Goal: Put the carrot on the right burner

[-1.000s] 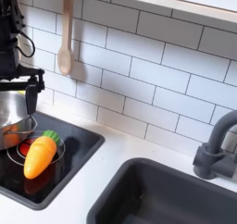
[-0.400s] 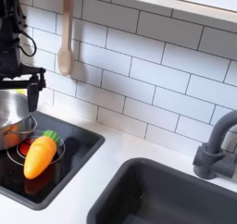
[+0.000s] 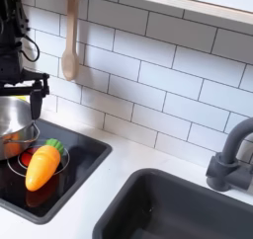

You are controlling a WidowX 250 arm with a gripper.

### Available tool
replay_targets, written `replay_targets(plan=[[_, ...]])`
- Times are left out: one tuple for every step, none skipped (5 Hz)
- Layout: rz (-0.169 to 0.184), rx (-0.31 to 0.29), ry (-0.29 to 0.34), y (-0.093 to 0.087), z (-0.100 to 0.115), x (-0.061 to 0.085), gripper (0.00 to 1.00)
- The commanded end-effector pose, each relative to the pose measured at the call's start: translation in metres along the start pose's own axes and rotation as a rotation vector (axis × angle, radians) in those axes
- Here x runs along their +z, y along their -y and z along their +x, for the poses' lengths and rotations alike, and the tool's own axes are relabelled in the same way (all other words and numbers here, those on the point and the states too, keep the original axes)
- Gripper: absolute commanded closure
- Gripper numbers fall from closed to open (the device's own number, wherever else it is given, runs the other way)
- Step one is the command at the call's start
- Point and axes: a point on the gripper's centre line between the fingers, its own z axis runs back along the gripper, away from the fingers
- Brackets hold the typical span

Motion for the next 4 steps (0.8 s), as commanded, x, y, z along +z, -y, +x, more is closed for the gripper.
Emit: replay_targets(plan=[[0.023, -0.020, -0.019, 0.005, -0.004, -0.015, 0.00], [0.037, -0.036, -0.028, 0.009, -0.006, -0.024, 0.00], [0.042, -0.035, -0.034, 0.011, -0.006, -0.027, 0.00], [0.013, -0.024, -0.018, 0.012, -0.002, -0.028, 0.00]])
